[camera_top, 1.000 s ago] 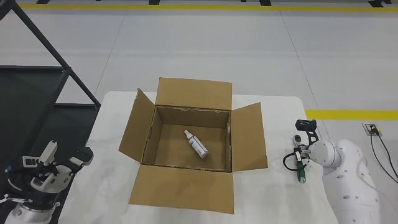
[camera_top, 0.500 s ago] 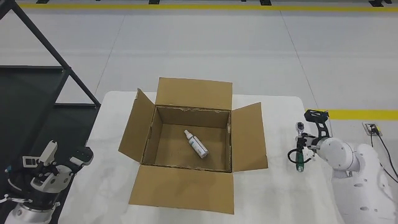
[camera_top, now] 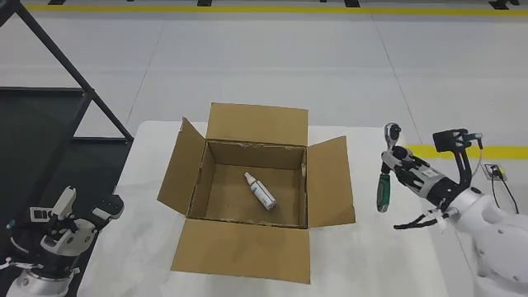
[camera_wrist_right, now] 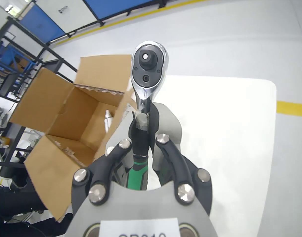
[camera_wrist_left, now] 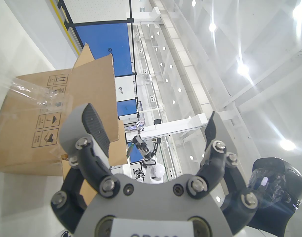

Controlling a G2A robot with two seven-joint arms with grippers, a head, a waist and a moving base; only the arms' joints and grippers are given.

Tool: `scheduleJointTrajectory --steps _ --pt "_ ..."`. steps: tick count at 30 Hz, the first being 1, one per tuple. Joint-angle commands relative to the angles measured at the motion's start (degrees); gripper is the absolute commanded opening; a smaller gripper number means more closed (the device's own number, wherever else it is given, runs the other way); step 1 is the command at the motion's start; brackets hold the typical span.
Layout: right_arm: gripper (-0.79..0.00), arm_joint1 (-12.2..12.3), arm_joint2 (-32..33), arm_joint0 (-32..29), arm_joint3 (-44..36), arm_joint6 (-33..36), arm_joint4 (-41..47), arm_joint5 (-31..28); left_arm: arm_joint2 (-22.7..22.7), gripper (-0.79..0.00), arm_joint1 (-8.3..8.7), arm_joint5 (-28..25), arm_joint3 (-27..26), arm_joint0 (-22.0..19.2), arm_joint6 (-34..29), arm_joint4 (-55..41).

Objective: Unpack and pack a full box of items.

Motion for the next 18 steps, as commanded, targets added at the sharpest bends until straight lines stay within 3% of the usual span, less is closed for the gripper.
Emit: scheduleJointTrajectory --steps 1,7,14,18 --pt "-0.785 0.01 -2.07 -0.27 -3.35 -0.80 -0.82 0.71 0.00 0.000 0.00 0.00 0.00 0.00 0.00 0.00" --pt "-0.785 -0.22 -11.57 2.26 -7.18 -2.80 -5.08 5.57 0.00 0.000 0.00 0.00 0.00 0.00 0.00 0.00" --pt "-0.785 -1.17 -24.23 11.62 -0.26 -3.37 -8.58 12.16 0.00 0.000 0.00 0.00 0.00 0.00 0.00 0.00" --pt "-0.785 -1.27 -25.10 12.36 0.48 -3.52 -9.54 13.35 0.00 0.000 0.00 0.00 0.00 0.00 0.00 0.00"
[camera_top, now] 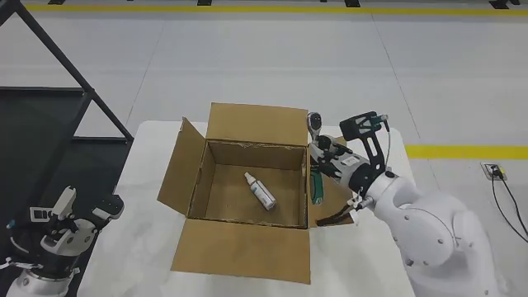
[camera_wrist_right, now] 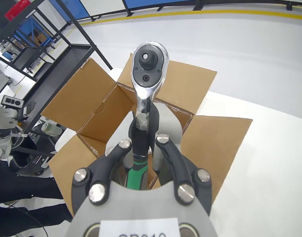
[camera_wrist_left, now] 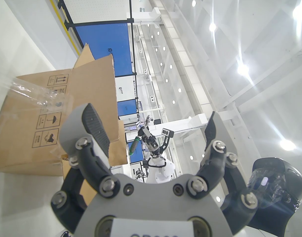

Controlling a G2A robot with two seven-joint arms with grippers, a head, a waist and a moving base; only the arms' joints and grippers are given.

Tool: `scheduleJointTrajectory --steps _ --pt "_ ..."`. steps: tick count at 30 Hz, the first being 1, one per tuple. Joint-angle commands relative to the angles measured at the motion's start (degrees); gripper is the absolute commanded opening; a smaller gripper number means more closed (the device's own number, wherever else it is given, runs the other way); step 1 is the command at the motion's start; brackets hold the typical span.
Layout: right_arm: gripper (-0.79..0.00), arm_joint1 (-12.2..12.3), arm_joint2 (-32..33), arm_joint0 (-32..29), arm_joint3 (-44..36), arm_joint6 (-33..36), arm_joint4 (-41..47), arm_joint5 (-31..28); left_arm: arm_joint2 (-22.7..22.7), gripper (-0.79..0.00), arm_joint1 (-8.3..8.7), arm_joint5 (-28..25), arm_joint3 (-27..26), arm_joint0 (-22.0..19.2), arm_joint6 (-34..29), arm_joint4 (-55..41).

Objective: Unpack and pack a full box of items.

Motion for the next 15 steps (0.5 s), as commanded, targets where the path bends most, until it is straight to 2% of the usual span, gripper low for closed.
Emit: scheduleJointTrajectory --steps 1,13,15 --pt "-0.785 0.01 0.18 -0.12 -0.12 0.02 0.15 -0.24 0.00 0.000 0.00 0.00 0.00 0.00 0.00 0.00" --pt "-0.785 0.01 0.18 -0.12 -0.12 0.02 0.15 -0.24 0.00 0.000 0.00 0.00 0.00 0.00 0.00 0.00" --pt "-0.785 0.01 -0.05 -1.11 0.19 -2.62 -0.06 -1.12 0.00 0.000 0.00 0.00 0.00 0.00 0.00 0.00"
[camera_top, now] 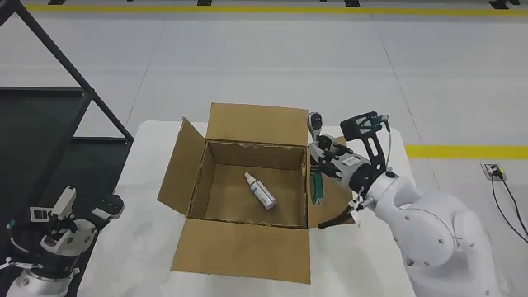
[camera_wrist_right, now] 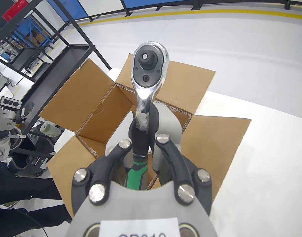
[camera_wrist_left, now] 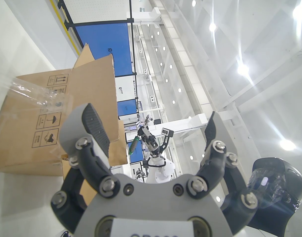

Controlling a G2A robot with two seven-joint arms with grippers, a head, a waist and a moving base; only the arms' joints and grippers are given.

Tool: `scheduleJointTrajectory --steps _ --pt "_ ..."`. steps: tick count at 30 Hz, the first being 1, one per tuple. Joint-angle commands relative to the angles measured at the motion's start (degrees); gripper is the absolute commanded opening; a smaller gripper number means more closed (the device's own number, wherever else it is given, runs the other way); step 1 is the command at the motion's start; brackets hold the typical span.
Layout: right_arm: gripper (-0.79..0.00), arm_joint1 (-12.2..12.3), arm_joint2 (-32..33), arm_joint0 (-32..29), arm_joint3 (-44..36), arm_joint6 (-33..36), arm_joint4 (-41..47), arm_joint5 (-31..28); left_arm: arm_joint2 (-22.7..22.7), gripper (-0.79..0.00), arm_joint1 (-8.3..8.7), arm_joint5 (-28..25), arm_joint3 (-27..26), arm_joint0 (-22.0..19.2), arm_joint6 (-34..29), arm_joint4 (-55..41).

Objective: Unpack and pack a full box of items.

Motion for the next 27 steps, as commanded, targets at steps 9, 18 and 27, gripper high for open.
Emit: scheduleJointTrajectory --steps 9,18,27 --pt "-0.785 -1.70 -14.28 12.69 11.65 -1.89 -3.53 -10.11 0.00 0.000 0.00 0.00 0.00 0.00 0.00 0.00" --pt "-0.785 -7.54 -31.96 33.25 34.33 7.55 5.04 -13.32 0.00 0.000 0.00 0.00 0.00 0.00 0.00 0.00" --pt "-0.785 -14.86 -45.36 44.00 53.01 8.16 7.37 -16.03 0.00 0.000 0.00 0.00 0.00 0.00 0.00 0.00"
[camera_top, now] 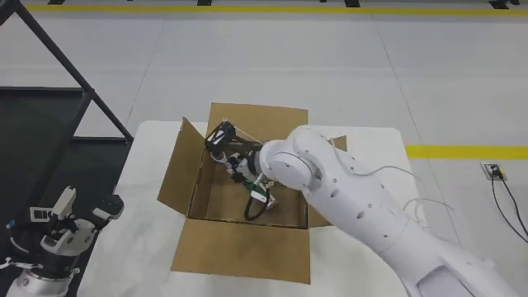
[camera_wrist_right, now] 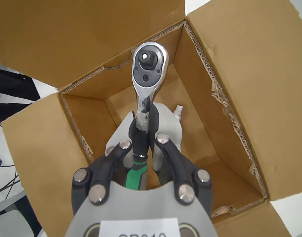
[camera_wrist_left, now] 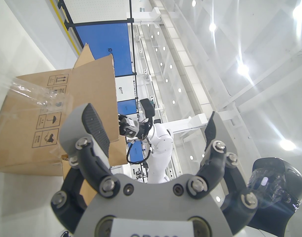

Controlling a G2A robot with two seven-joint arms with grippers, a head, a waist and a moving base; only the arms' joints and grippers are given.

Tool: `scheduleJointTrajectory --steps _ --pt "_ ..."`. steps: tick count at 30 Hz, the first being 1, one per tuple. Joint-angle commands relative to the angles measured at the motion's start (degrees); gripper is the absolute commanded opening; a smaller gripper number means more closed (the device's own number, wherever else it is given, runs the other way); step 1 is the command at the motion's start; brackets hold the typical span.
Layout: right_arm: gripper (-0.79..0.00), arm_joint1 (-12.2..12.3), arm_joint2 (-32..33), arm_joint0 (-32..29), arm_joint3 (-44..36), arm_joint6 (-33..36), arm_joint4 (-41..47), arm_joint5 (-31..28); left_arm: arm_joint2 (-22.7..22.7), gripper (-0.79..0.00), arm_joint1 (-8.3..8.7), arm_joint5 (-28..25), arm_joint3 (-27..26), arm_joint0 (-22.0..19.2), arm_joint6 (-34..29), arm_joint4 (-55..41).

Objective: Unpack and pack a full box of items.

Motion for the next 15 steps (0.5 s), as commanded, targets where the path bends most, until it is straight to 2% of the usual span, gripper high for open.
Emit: scheduleJointTrajectory --steps 1,5,9,15 --pt "-0.785 -1.58 -2.58 1.19 3.91 -0.94 -0.86 -0.44 0.00 0.000 0.00 0.00 0.00 0.00 0.00 0.00" --pt "-0.785 -4.64 -5.94 2.74 10.40 -2.57 -0.23 -2.52 0.00 0.000 0.00 0.00 0.00 0.00 0.00 0.00" --pt "-0.785 -7.23 -7.40 3.63 15.69 -5.52 0.23 -1.80 0.00 0.000 0.00 0.00 0.00 0.00 0.00 0.00" --pt "-0.785 -7.56 -7.43 3.78 16.41 -5.98 0.39 -1.73 0.00 0.000 0.00 0.00 0.00 0.00 0.00 0.00"
